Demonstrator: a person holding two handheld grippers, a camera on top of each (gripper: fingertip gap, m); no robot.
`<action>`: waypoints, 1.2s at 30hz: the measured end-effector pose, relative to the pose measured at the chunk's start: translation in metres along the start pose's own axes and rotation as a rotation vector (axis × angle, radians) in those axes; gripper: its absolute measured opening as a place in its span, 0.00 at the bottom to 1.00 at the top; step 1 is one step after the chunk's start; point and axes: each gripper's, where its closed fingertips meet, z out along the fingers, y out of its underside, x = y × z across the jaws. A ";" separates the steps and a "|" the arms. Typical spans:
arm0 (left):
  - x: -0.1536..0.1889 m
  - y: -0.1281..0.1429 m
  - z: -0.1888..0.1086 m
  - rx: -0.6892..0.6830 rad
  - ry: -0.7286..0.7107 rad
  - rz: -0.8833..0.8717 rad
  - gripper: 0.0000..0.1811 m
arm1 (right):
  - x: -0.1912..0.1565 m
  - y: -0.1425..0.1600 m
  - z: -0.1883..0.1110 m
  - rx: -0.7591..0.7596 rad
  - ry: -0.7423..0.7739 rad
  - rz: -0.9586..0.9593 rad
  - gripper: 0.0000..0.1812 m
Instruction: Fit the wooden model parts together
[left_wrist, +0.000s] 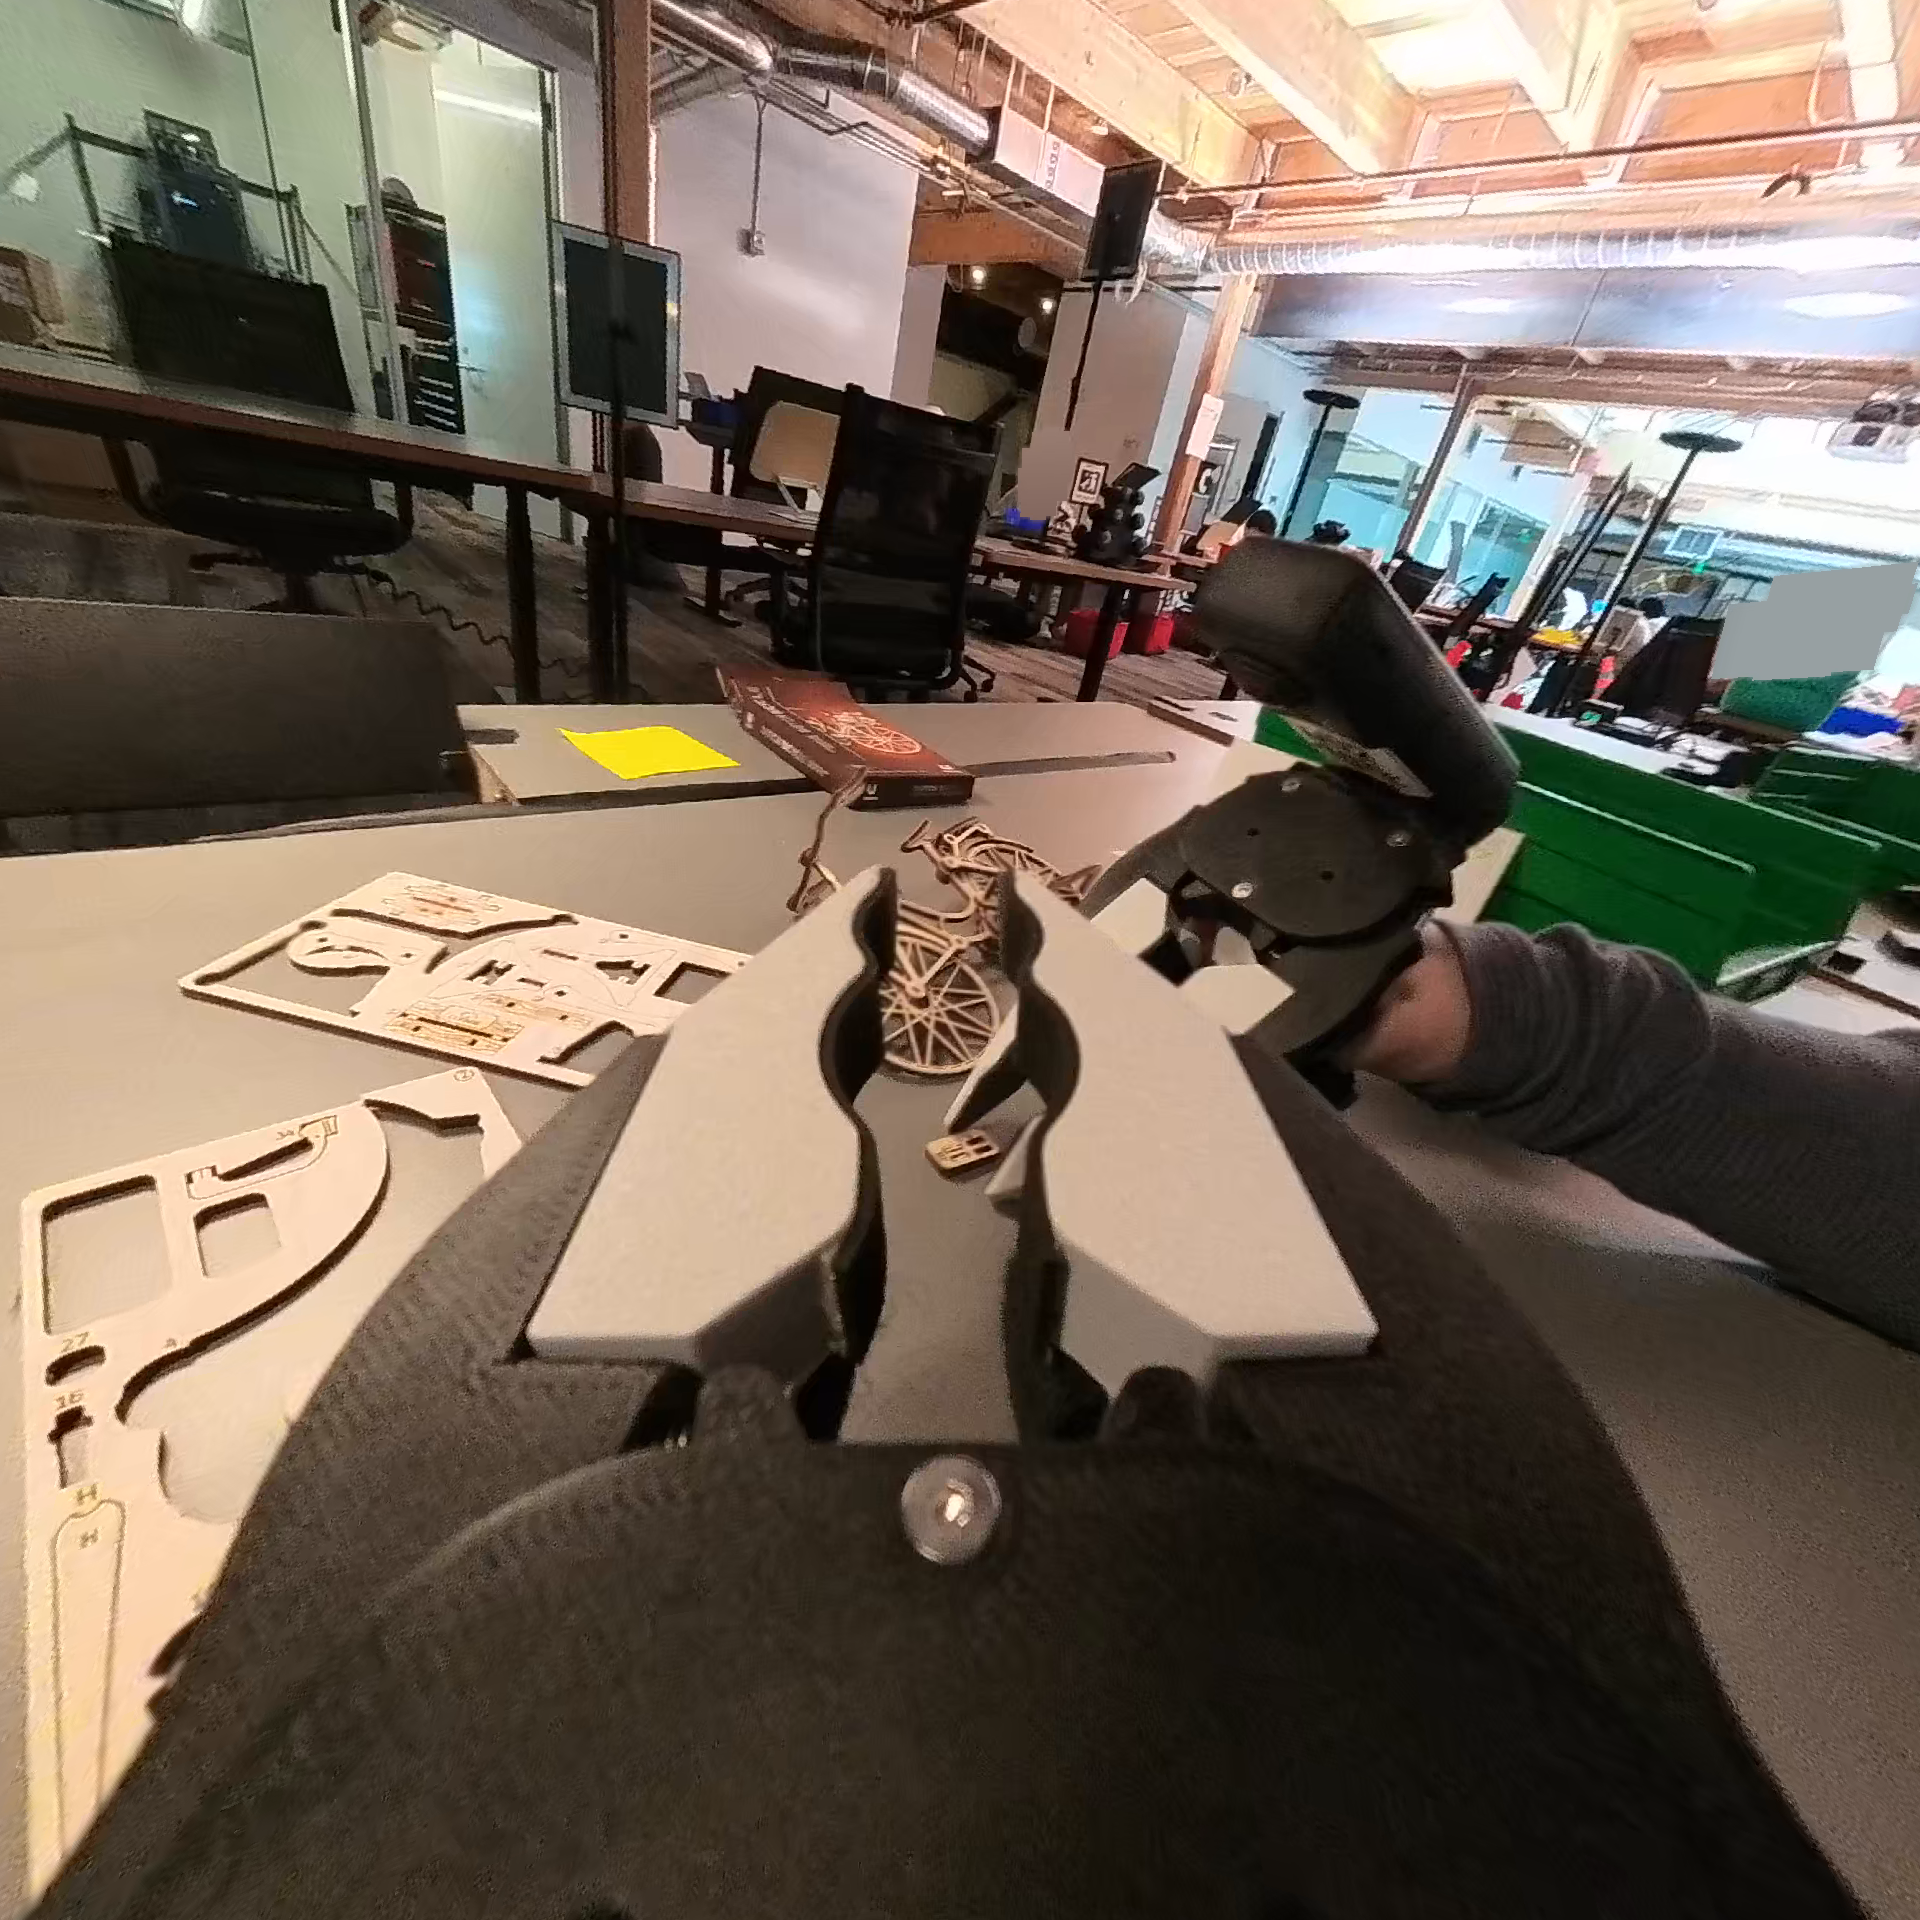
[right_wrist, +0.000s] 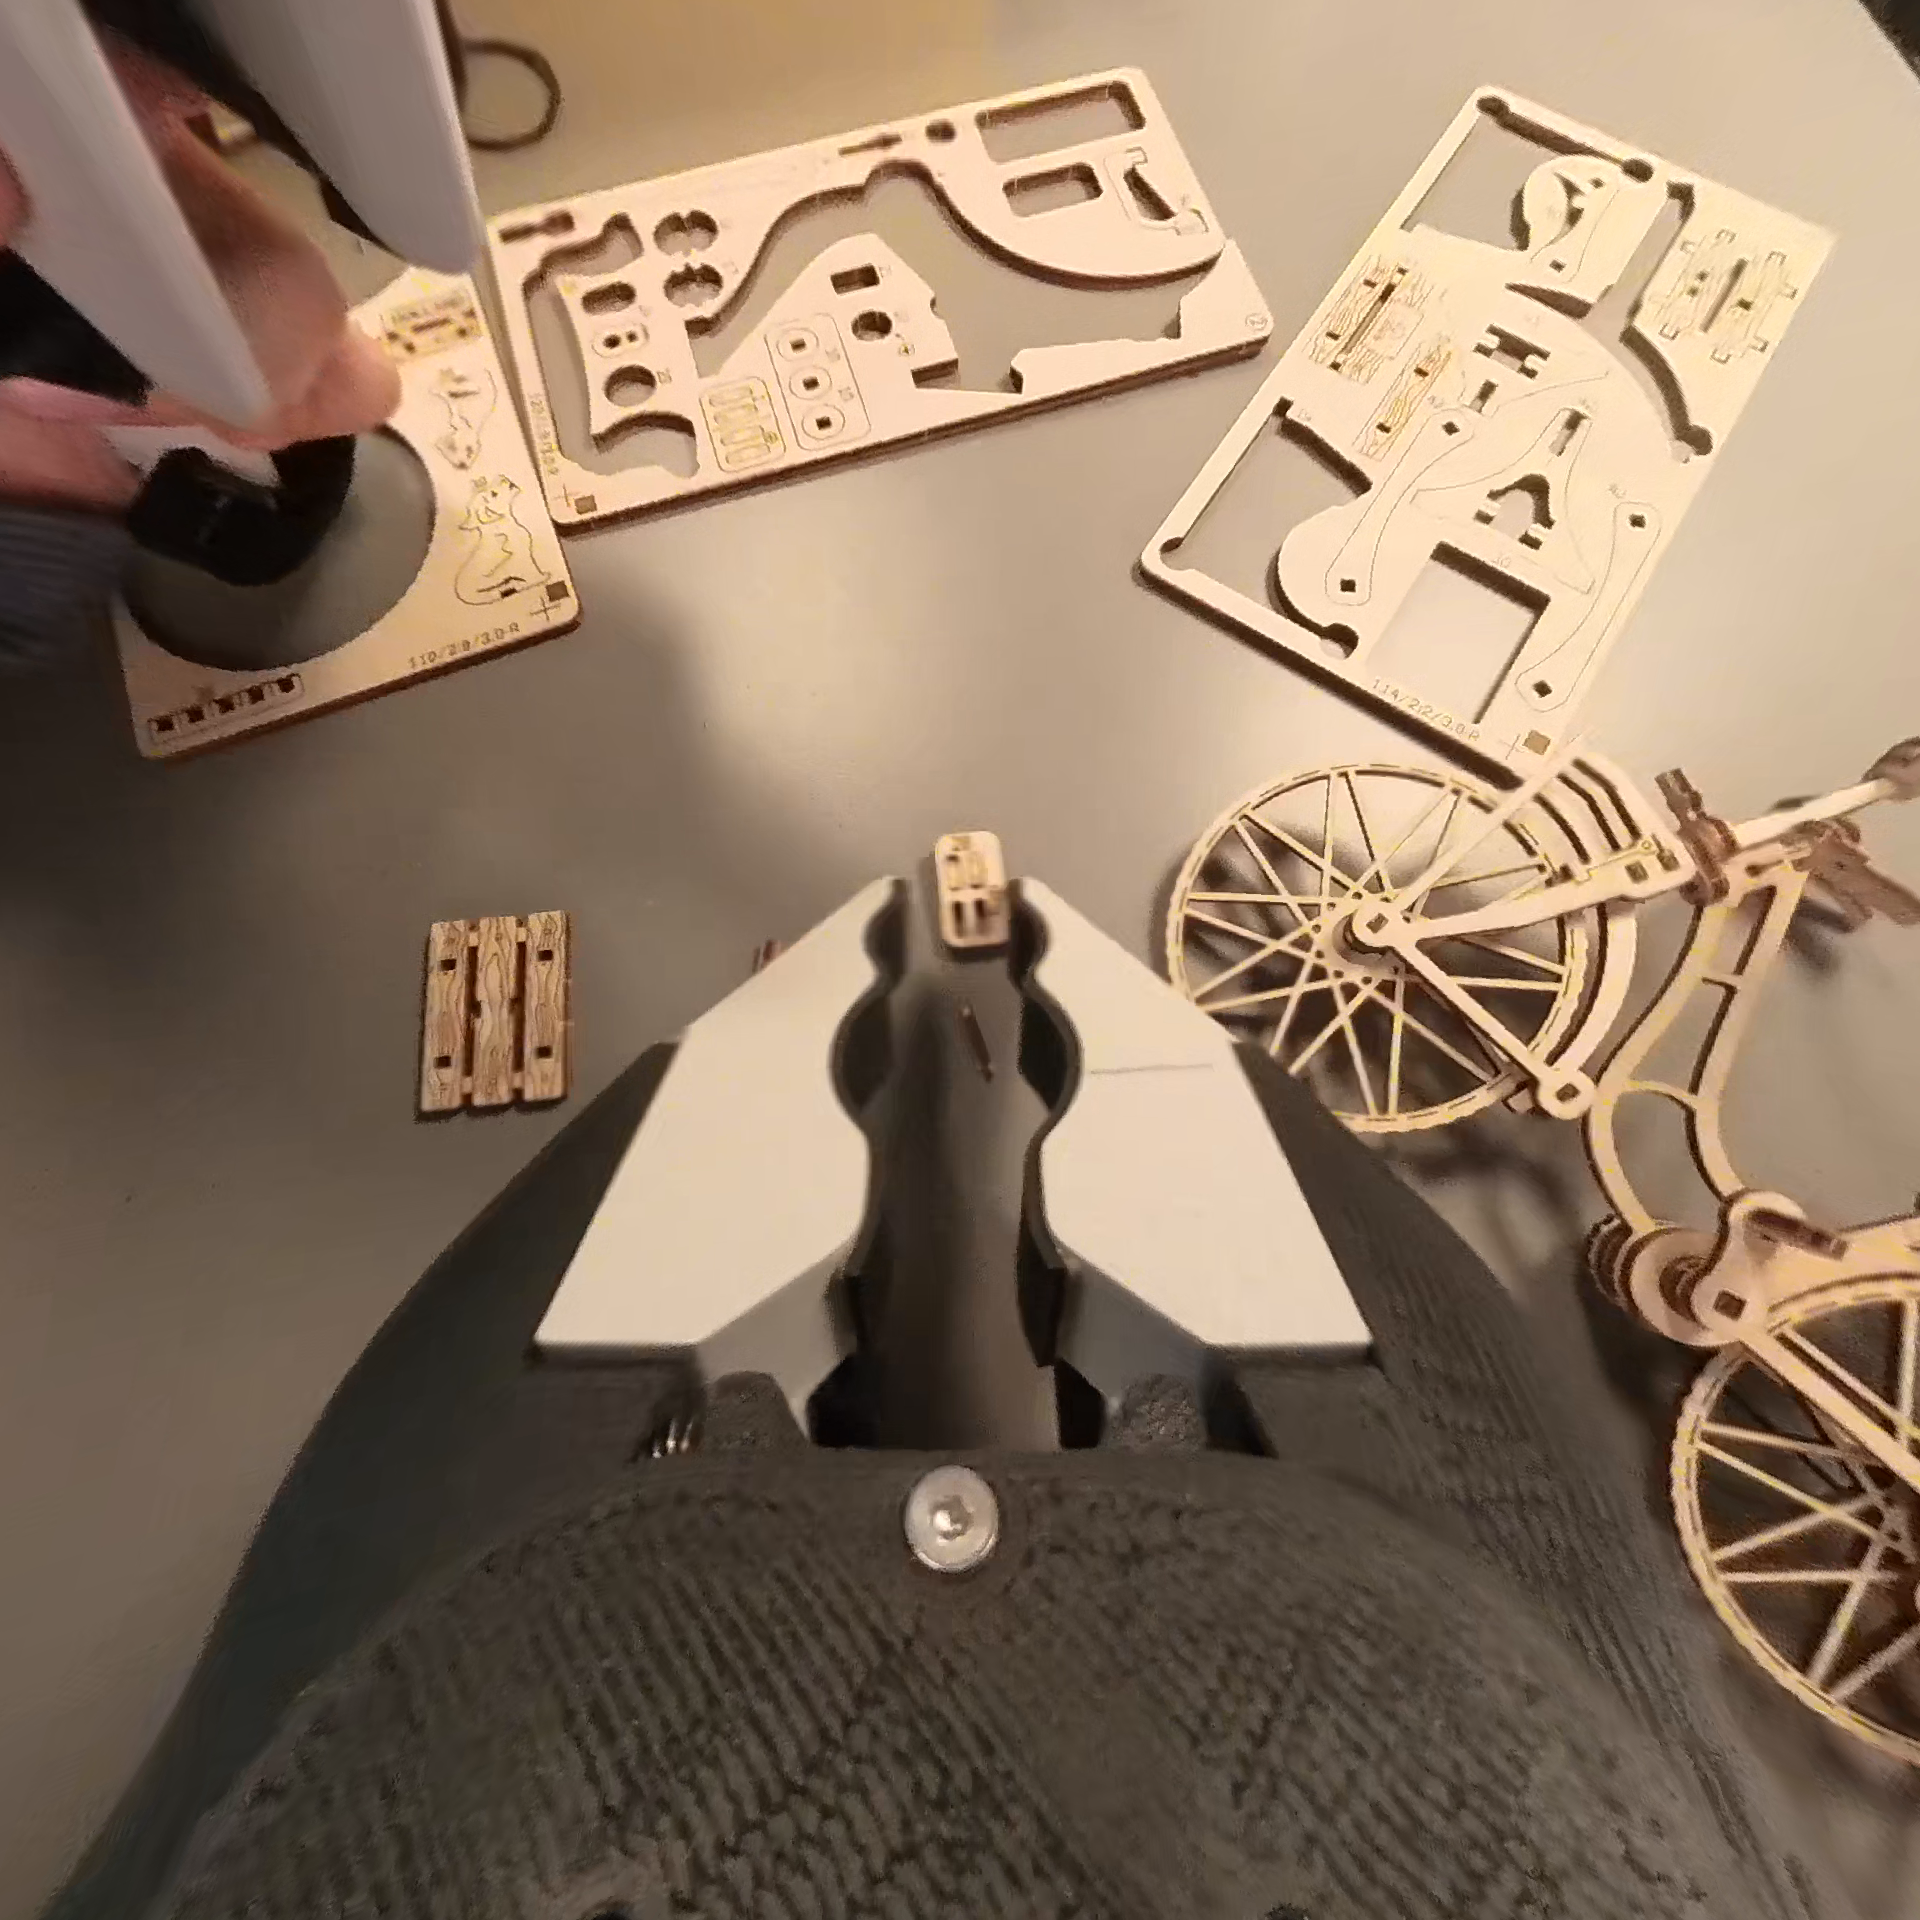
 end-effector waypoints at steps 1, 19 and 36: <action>0.000 0.000 0.000 0.001 0.011 -0.019 0.10 | 0.000 0.000 0.001 -0.019 0.004 -0.006 0.06; 0.030 0.029 0.010 -0.193 0.281 -0.327 0.07 | -0.028 -0.067 -0.060 0.590 0.399 -0.422 0.05; 0.056 0.040 -0.001 -0.291 0.456 -0.124 0.01 | -0.052 -0.055 -0.072 0.652 -0.293 -0.033 0.04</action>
